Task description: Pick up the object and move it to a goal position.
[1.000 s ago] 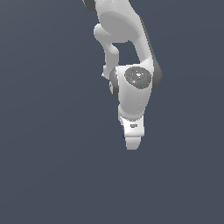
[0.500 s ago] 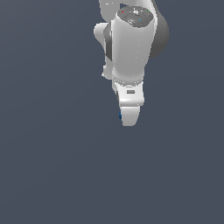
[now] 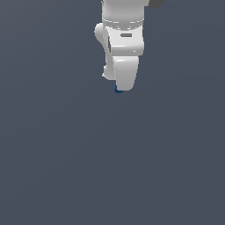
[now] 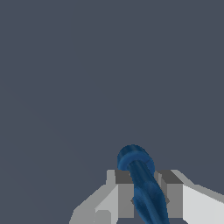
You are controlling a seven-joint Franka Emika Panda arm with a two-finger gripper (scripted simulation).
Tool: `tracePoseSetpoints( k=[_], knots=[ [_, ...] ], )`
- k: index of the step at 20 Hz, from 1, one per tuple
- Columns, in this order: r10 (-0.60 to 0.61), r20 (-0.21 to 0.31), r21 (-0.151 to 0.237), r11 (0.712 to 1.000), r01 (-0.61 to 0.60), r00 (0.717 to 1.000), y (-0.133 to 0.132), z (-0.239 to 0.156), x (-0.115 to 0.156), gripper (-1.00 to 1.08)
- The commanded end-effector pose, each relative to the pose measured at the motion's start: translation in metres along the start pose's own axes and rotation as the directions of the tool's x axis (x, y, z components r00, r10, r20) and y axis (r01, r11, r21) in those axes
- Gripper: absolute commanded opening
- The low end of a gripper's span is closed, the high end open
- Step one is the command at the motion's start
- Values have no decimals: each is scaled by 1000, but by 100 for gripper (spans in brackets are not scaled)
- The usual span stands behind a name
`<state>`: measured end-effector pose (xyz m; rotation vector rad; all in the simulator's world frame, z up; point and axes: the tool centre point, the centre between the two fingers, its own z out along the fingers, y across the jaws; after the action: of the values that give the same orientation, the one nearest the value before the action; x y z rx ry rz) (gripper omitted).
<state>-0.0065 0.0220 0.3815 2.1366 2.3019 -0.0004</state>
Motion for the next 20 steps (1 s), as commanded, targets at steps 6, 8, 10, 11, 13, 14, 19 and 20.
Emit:
tracePoseSetpoints(
  k=[6, 8, 10, 11, 13, 14, 19, 20],
  knots=[
    [0, -2, 0, 1000, 0, 1000, -20, -77, -14, -100],
    [1, -2, 0, 1000, -1, 1000, -24, -92, -17, -100],
    [2, -1, 0, 1000, -2, 1000, -26, -105, -20, -100],
    [2, -1, 0, 1000, -2, 1000, -28, -110, -21, -100],
    [2, -1, 0, 1000, -2, 1000, -29, -120, -23, -100],
    [2, -1, 0, 1000, -2, 1000, -30, -124, -24, -100],
    [3, -1, 0, 1000, -3, 1000, -32, -136, -27, -100],
    [3, -1, 0, 1000, -3, 1000, -32, -137, -27, -100]
  ],
)
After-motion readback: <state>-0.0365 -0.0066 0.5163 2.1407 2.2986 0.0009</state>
